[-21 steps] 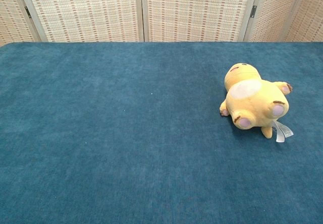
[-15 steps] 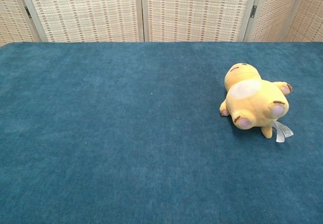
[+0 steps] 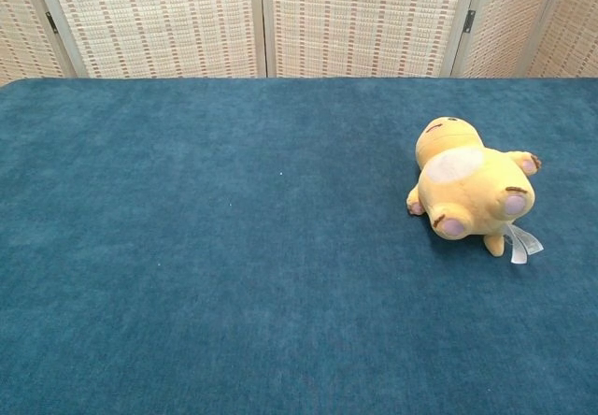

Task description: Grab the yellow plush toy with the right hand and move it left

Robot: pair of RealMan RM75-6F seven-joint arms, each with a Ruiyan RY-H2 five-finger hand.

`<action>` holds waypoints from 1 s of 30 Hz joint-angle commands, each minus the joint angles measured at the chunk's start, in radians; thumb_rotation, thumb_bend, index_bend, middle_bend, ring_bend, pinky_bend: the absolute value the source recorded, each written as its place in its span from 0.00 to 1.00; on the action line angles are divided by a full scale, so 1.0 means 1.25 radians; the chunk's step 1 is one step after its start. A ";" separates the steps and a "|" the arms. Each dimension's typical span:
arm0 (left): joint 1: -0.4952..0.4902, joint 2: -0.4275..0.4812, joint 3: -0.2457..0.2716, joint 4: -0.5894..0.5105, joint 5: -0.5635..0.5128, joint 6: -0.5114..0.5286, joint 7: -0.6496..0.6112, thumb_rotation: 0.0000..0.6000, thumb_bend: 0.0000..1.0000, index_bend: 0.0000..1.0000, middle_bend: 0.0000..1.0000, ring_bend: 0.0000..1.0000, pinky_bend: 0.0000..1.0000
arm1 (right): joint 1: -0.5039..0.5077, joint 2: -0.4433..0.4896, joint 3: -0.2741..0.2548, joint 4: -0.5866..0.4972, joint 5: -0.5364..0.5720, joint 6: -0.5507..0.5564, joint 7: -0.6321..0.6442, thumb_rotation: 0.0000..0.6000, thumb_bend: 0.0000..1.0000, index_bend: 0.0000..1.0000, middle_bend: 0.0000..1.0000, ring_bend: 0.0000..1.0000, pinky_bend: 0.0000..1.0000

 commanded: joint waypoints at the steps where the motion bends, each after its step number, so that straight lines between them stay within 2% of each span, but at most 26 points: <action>1: -0.003 0.003 -0.006 0.001 -0.015 -0.007 -0.013 1.00 0.34 0.00 0.00 0.00 0.17 | 0.124 -0.075 0.068 0.032 0.094 -0.159 -0.039 1.00 0.15 0.00 0.00 0.00 0.00; 8: -0.010 0.012 -0.016 0.004 -0.045 -0.028 -0.042 1.00 0.34 0.00 0.00 0.00 0.17 | 0.242 -0.189 0.118 0.135 0.222 -0.314 -0.092 1.00 0.16 0.00 0.00 0.00 0.00; 13: -0.015 0.017 -0.022 0.006 -0.065 -0.042 -0.055 1.00 0.34 0.00 0.00 0.00 0.17 | 0.292 -0.233 0.121 0.186 0.307 -0.406 -0.118 1.00 0.23 0.00 0.00 0.00 0.00; 16: -0.016 0.017 -0.023 0.007 -0.068 -0.044 -0.057 1.00 0.34 0.00 0.00 0.00 0.17 | 0.301 -0.240 0.120 0.196 0.318 -0.419 -0.120 1.00 0.28 0.00 0.01 0.00 0.03; 17: -0.017 0.017 -0.023 0.007 -0.069 -0.045 -0.057 1.00 0.34 0.00 0.00 0.00 0.17 | 0.305 -0.244 0.119 0.200 0.322 -0.424 -0.121 1.00 0.29 0.00 0.04 0.02 0.08; 19: -0.018 0.018 -0.024 0.007 -0.073 -0.049 -0.061 1.00 0.34 0.00 0.00 0.00 0.17 | 0.320 -0.263 0.115 0.216 0.328 -0.438 -0.108 1.00 0.35 0.06 0.22 0.14 0.35; 20: -0.017 0.019 -0.025 0.008 -0.077 -0.048 -0.065 1.00 0.34 0.00 0.00 0.00 0.17 | 0.318 -0.275 0.117 0.223 0.311 -0.407 -0.104 1.00 0.39 0.16 0.35 0.27 0.51; 21: -0.017 0.020 -0.026 0.008 -0.079 -0.048 -0.067 1.00 0.34 0.00 0.00 0.00 0.17 | 0.314 -0.282 0.112 0.228 0.295 -0.383 -0.097 1.00 0.45 0.32 0.49 0.41 0.65; 22: -0.017 0.021 -0.026 0.009 -0.080 -0.049 -0.070 1.00 0.34 0.00 0.00 0.00 0.17 | 0.308 -0.287 0.106 0.229 0.270 -0.350 -0.082 1.00 0.49 0.42 0.56 0.48 0.71; 24: -0.018 0.022 -0.026 0.008 -0.081 -0.049 -0.072 1.00 0.34 0.00 0.00 0.00 0.17 | 0.302 -0.293 0.096 0.229 0.222 -0.294 -0.056 1.00 0.56 0.53 0.65 0.57 0.78; 26: -0.018 0.023 -0.026 0.007 -0.082 -0.050 -0.073 1.00 0.34 0.00 0.00 0.00 0.17 | 0.301 -0.294 0.084 0.219 0.163 -0.238 -0.018 1.00 0.62 0.60 0.70 0.61 0.83; 30: -0.017 0.025 -0.024 0.004 -0.080 -0.046 -0.076 1.00 0.34 0.00 0.00 0.00 0.16 | 0.314 -0.304 0.077 0.190 0.085 -0.162 -0.002 1.00 0.65 0.65 0.73 0.64 0.86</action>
